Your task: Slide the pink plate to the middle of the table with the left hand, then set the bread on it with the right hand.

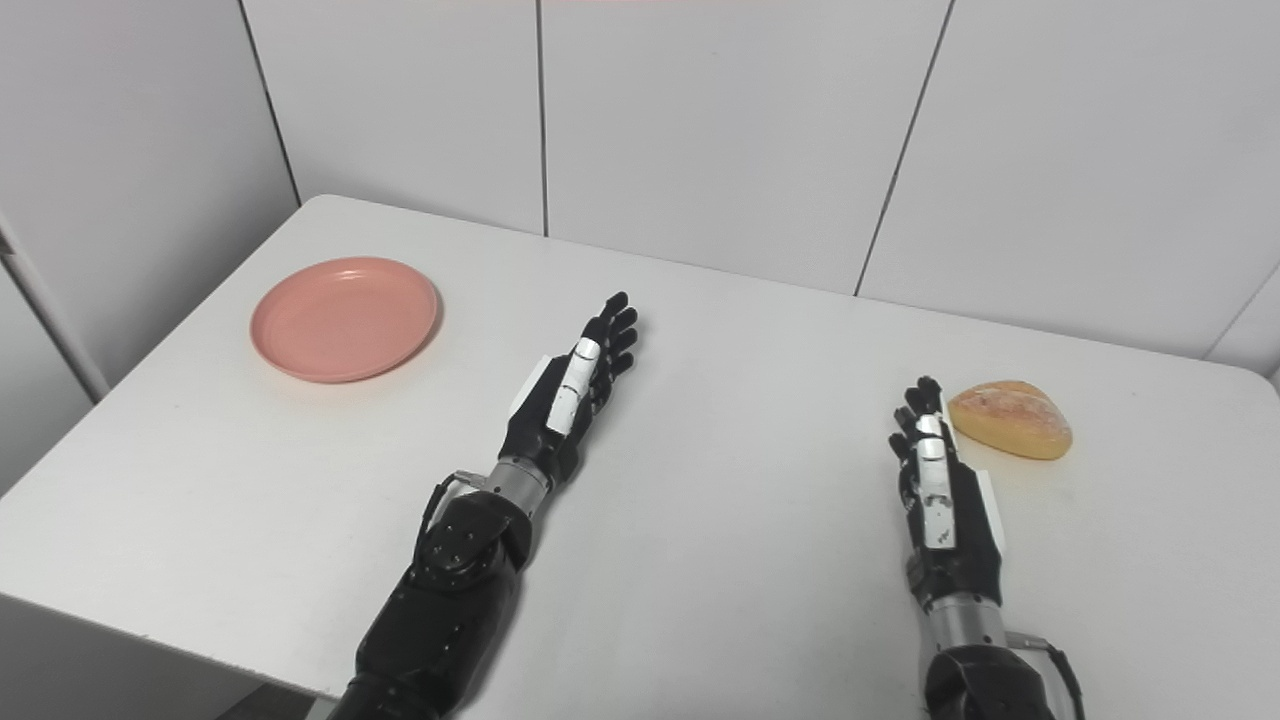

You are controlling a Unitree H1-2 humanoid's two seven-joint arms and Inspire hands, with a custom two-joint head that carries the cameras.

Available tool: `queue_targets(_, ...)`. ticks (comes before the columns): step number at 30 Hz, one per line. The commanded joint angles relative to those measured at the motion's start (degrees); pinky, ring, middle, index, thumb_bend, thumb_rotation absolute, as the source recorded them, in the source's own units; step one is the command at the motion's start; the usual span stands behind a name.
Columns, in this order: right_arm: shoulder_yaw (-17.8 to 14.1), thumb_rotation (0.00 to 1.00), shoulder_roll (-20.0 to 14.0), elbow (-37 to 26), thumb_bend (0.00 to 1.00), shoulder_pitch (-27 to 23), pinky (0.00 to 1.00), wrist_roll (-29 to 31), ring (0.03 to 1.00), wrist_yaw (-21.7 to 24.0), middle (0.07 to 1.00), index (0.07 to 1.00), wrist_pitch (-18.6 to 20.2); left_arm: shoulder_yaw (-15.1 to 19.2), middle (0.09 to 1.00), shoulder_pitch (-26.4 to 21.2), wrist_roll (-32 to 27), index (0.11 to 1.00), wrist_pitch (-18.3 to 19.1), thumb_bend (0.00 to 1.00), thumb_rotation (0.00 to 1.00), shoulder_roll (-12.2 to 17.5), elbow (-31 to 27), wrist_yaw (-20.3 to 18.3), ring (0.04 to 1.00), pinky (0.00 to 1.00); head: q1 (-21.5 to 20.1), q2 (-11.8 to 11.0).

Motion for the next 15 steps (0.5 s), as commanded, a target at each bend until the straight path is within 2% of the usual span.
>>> queue_targets(1, 0.0, 0.99, -0.2, 1.2, 0.65, 0.8, 1.0, 0.1, 1.0, 0.9, 1.0, 1.0, -2.5, 1.1, 1.0, -1.9, -0.9, 1.0, 0.6, 0.71, 1.0, 1.2, -3.4, 0.3, 1.0, 1.0, 0.0, 0.1)
queue_targets(3, 0.0, 0.99, -0.4, 1.1, 0.66, 0.8, 1.0, 0.5, 1.0, 1.3, 1.0, 1.0, -2.0, 1.8, 1.0, -2.1, -1.4, 1.0, 1.1, 0.7, 1.0, 2.0, -4.5, 0.4, 1.0, 1.0, -0.2, -0.1)
queue_targets(7, -0.2, 0.98, -0.6, 3.5, 0.63, 0.0, 1.0, 0.8, 1.0, 2.1, 1.0, 1.0, -4.5, 3.4, 1.0, -2.9, -2.9, 1.0, 1.7, 0.71, 1.0, 3.6, -6.1, -0.3, 1.0, 1.0, 0.3, -0.7)
queue_targets(15, -0.4, 0.98, -0.8, 5.0, 0.63, -0.4, 1.0, 1.5, 1.0, 3.1, 1.0, 1.0, -6.2, 4.2, 1.0, -2.9, -3.9, 1.0, 3.8, 0.7, 1.0, 5.9, -10.2, -0.1, 1.0, 1.0, 0.8, -1.4)
